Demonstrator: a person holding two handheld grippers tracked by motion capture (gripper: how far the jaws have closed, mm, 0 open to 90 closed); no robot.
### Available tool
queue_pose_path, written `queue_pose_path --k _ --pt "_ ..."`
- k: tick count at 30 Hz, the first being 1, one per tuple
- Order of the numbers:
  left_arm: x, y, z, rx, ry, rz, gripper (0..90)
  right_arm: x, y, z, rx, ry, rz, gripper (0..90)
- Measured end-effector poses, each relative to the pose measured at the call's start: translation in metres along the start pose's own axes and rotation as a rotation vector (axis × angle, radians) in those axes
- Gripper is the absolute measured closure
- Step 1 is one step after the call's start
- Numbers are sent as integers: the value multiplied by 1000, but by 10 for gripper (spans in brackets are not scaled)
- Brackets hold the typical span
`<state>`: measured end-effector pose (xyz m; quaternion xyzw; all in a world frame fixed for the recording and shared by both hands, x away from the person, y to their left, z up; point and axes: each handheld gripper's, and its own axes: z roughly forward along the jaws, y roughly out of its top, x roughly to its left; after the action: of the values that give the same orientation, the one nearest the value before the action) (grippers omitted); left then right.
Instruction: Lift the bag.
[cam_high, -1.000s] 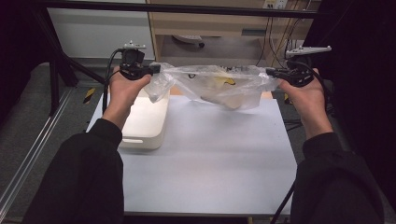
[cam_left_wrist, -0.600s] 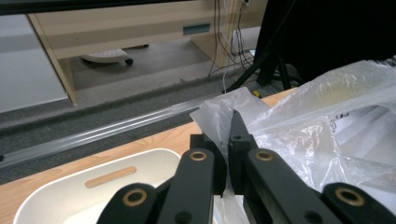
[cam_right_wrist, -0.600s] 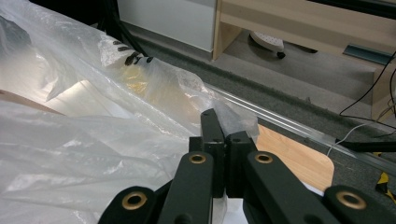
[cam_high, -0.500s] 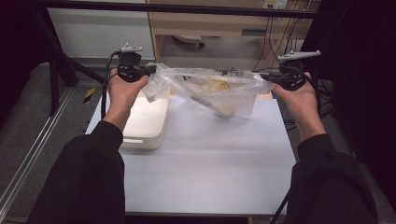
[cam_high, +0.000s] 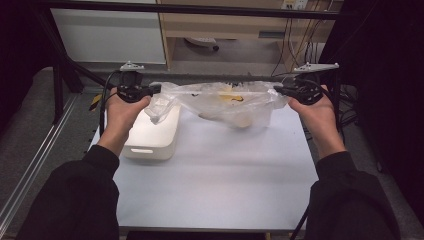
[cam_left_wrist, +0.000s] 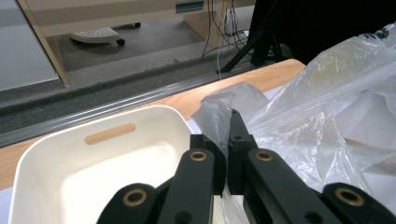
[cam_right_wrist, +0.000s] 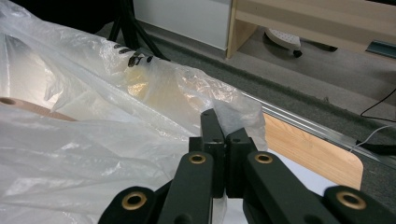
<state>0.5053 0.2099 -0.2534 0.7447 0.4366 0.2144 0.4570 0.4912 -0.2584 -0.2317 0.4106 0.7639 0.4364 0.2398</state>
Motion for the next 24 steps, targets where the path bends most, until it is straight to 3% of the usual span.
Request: queue_pose_path --k 7,10,19,24 --pt "5 -12 -5 21 -22 -18 900 6 -2 4 16 21 -15 900" --pt "4 -21 -8 40 -30 -4 900 9 -7 6 30 27 -24 900" --pt "-5 -53 -24 51 -85 -6 900 20 -37 5 48 55 -36 900" --pt "-16 -76 -36 59 -109 21 900 27 -59 -3 37 70 -36 900"
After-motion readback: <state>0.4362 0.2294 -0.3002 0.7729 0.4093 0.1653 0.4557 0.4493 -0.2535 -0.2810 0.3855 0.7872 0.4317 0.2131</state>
